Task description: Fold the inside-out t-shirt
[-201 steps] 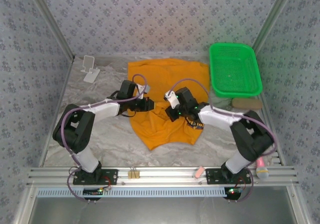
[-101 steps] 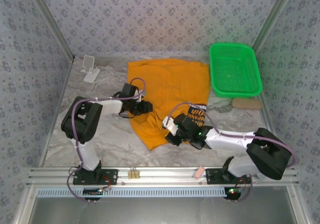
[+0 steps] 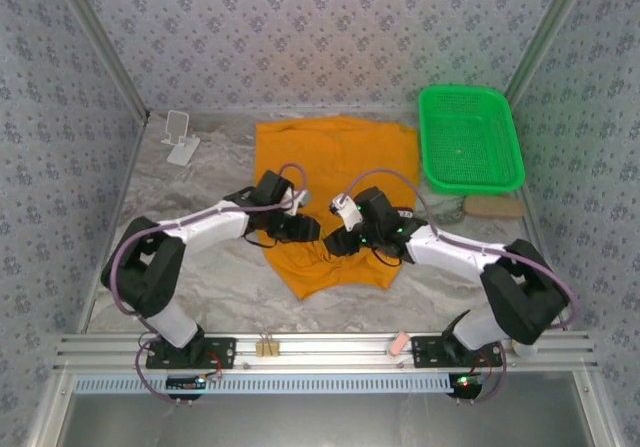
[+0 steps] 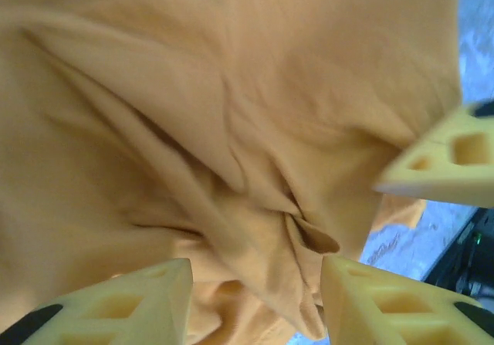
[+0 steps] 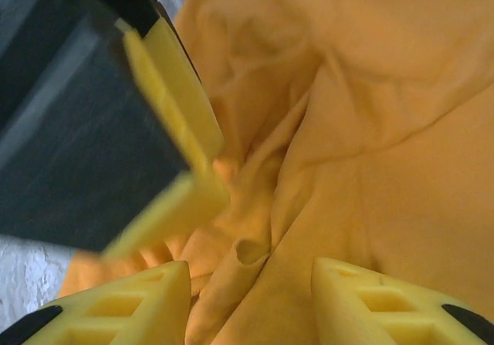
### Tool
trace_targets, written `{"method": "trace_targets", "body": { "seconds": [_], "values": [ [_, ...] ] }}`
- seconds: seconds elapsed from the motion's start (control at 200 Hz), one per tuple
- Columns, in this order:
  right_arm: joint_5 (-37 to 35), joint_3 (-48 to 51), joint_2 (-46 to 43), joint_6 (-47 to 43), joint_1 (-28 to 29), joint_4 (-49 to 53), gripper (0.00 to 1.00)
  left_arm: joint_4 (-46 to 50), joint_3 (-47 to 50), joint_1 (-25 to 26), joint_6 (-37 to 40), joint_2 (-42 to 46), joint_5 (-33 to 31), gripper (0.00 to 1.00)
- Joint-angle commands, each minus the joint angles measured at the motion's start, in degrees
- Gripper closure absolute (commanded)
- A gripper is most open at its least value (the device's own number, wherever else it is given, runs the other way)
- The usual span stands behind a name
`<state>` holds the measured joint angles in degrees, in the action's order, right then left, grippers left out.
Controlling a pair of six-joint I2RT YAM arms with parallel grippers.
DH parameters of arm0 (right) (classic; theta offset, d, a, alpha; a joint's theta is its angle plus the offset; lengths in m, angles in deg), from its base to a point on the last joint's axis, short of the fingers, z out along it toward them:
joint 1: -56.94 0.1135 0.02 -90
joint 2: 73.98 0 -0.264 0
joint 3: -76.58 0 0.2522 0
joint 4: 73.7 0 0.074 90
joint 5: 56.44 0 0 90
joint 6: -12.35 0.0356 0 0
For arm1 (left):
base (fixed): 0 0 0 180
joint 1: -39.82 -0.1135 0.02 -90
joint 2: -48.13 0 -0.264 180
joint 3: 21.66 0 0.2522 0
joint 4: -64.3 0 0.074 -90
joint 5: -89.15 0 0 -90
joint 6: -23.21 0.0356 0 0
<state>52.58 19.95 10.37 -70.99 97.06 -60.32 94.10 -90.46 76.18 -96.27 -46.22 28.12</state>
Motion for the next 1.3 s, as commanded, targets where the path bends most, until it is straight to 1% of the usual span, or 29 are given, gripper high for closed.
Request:
{"method": "trace_targets", "body": {
  "seconds": [0.0,0.04,0.085,0.095,0.14,0.185,0.205,0.27,0.32,0.365,0.42,0.45,0.485,0.515,0.55,0.6,0.62,0.66,0.705,0.81,0.845,0.88,0.91,1.015,1.104,1.159,1.244,1.294],
  "values": [
    [2.6,1.1,2.8,4.9,0.4,-2.6,0.55,-0.2,-1.2,0.5,-1.9,-3.3,0.4,0.56],
    [2.9,1.2,3.6,5.5,0.5,-3.5,0.56,-0.7,-1.2,0.5,-2.1,-3.9,0.2,0.61],
    [3.2,1.1,4.3,6.0,0.7,-4.4,0.60,-1.2,-1.2,0.4,-2.1,-4.1,0.3,0.68],
    [3.3,1.0,4.4,6.1,0.7,-4.5,0.61,-1.3,-1.2,0.4,-2.1,-4.1,0.3,0.71],
    [3.8,0.4,4.7,6.4,0.8,-4.7,0.69,-2.3,-0.8,0.3,-2.1,-3.9,0.9,0.83],
    [4.1,-0.1,4.2,6.2,0.9,-4.8,0.82,-3.8,-0.1,-0.1,-2.3,-3.2,2.4,0.88],
    [4.0,-0.3,3.7,5.9,1.0,-4.6,0.85,-4.6,0.2,-0.4,-2.5,-2.7,3.2,0.89],
    [3.3,-0.6,1.5,4.3,1.1,-3.7,0.96,-6.9,1.6,-1.7,-3.7,-1.0,5.4,0.90],
    [3.0,-0.8,-0.3,2.4,1.2,-2.7,1.00,-8.6,3.0,-2.6,-4.5,0.7,6.2,0.90],
    [1.8,-0.7,-2.5,-0.1,2.0,-1.6,1.00,-9.8,4.2,-3.3,-4.9,2.1,6.1,0.89],
    [-2.5,0.7,-5.5,-3.4,3.9,-1.3,1.00,-9.9,4.9,-4.1,-5.0,2.7,5.7,0.82],
    [-6.0,2.6,-7.7,-5.8,5.5,-2.7,1.00,-9.7,5.0,-4.5,-4.9,2.5,5.5,0.79],
    [-8.3,4.6,-9.3,-7.4,6.5,-4.2,1.00,-9.2,5.0,-5.2,-5.1,1.8,5.4,0.78],
    [-8.5,5.8,-10.4,-7.9,6.7,-5.5,1.00,-9.4,5.2,-5.7,-5.2,1.4,5.5,0.78],
    [-6.9,8.5,-11.6,-9.6,6.9,-8.5,0.99,-10.1,5.5,-6.2,-5.5,0.7,5.3,0.78],
    [-9.1,13.6,-13.7,-10.8,8.4,-14.9,0.98,-11.5,5.9,-6.4,-5.7,-0.3,5.2,0.78],
    [-10.2,15.3,-14.3,-10.9,8.9,-17.5,0.96,-11.9,6.0,-6.3,-5.6,-0.7,5.0,0.78],
    [-10.2,18.6,-15.0,-11.1,9.1,-21.7,0.91,-12.8,6.2,-6.3,-4.9,-1.5,4.9,0.78],
    [-10.2,21.6,-14.7,-11.2,8.5,-24.4,0.88,-13.2,6.3,-6.4,-4.2,-2.3,4.1,0.78],
    [-10.0,22.2,-14.4,-13.2,7.4,-20.7,0.79,-15.4,7.2,-6.5,-3.4,-3.5,1.7,0.78],
    [-11.0,21.9,-14.2,-14.2,7.3,-18.7,0.72,-16.6,7.5,-6.5,-3.5,-3.9,2.0,0.78],
    [-11.8,21.7,-14.5,-15.0,7.2,-17.5,0.63,-17.4,7.5,-6.5,-3.6,-4.2,2.7,0.78],
    [-12.3,21.4,-15.3,-15.8,7.2,-16.3,0.59,-17.7,7.3,-6.4,-3.6,-4.5,3.4,0.78],
    [-12.8,19.0,-20.1,-18.4,7.2,-11.5,0.57,-18.0,7.6,-6.3,-3.4,-3.0,4.6,0.77],
    [-11.7,16.8,-22.7,-25.1,7.6,-7.7,0.55,-17.7,7.7,-6.4,-2.5,-1.6,5.1,0.75],
    [-9.1,16.4,-22.8,-31.3,7.5,-7.0,0.53,-15.9,6.8,-6.3,-1.4,-1.5,6.2,0.72],
    [-4.0,16.9,-20.8,-38.8,6.3,-9.9,0.51,-13.5,6.3,-6.2,-0.3,-0.7,6.6,0.71],
    [-3.4,15.5,-18.2,-40.2,5.6,-10.5,0.51,-13.6,6.6,-6.3,0.0,0.2,6.6,0.69]
  ]
}}
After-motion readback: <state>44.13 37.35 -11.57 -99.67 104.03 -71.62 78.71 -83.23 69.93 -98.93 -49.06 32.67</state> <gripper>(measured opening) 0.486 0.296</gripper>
